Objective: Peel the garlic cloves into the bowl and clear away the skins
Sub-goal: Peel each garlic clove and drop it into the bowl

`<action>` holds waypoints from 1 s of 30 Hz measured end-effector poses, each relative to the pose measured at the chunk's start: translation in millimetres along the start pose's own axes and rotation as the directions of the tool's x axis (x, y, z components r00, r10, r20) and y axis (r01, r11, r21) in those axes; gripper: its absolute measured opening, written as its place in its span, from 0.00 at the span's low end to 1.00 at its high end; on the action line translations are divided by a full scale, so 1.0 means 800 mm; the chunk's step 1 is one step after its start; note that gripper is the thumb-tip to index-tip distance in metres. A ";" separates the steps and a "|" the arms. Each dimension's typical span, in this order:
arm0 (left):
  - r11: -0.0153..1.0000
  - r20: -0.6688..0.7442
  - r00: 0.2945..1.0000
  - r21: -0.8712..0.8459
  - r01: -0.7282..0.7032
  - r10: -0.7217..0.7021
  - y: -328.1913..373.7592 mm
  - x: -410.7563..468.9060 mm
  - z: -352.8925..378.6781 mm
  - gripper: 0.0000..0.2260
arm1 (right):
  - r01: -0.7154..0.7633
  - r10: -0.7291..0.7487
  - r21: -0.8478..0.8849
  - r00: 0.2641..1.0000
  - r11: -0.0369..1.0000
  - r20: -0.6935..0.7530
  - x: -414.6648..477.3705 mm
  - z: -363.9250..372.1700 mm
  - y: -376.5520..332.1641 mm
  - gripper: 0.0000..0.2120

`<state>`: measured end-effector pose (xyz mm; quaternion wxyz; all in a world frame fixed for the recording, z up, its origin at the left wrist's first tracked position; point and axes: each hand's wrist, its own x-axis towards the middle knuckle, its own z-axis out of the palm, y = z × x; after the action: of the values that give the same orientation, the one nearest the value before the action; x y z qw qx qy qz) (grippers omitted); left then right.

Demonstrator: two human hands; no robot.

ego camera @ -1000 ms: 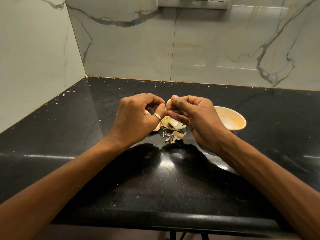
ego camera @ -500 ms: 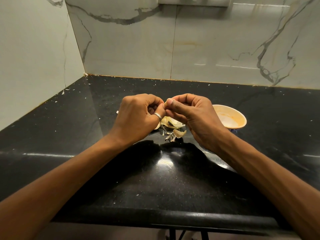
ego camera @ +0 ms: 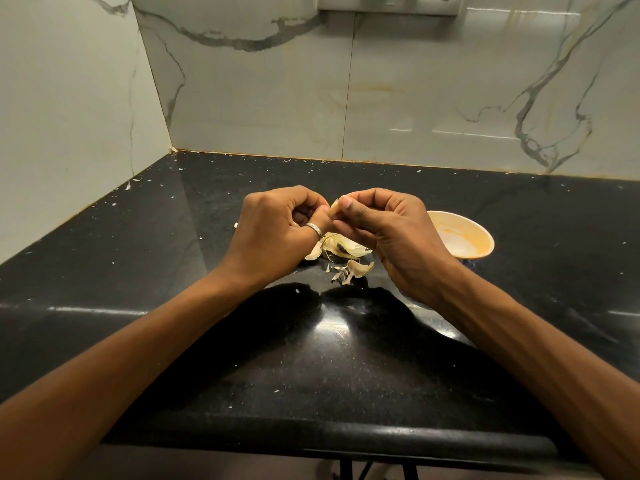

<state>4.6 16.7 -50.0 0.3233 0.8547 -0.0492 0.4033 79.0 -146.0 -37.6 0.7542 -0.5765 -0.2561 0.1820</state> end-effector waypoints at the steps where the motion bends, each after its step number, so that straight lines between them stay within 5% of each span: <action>1: 0.999 0.007 1.000 -0.026 0.024 -0.024 0.000 0.000 0.000 0.06 | -0.002 0.002 0.001 1.000 1.000 -0.002 0.000 0.000 -0.001 0.05; 7: 0.967 0.099 0.989 -0.219 0.127 -0.108 0.001 0.002 -0.001 0.11 | -0.021 0.021 -0.042 1.000 0.999 0.018 -0.002 -0.001 -0.004 0.06; 30: 0.968 0.403 0.915 -0.234 0.088 0.014 -0.016 0.034 -0.016 0.04 | 0.014 -0.013 -0.153 1.000 0.988 0.007 0.004 -0.008 -0.001 0.08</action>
<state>19.0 39.5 -30.8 0.4177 0.8729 -0.1480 0.2039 85.4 -149.6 -37.9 0.7083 -0.6302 -0.2756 0.1586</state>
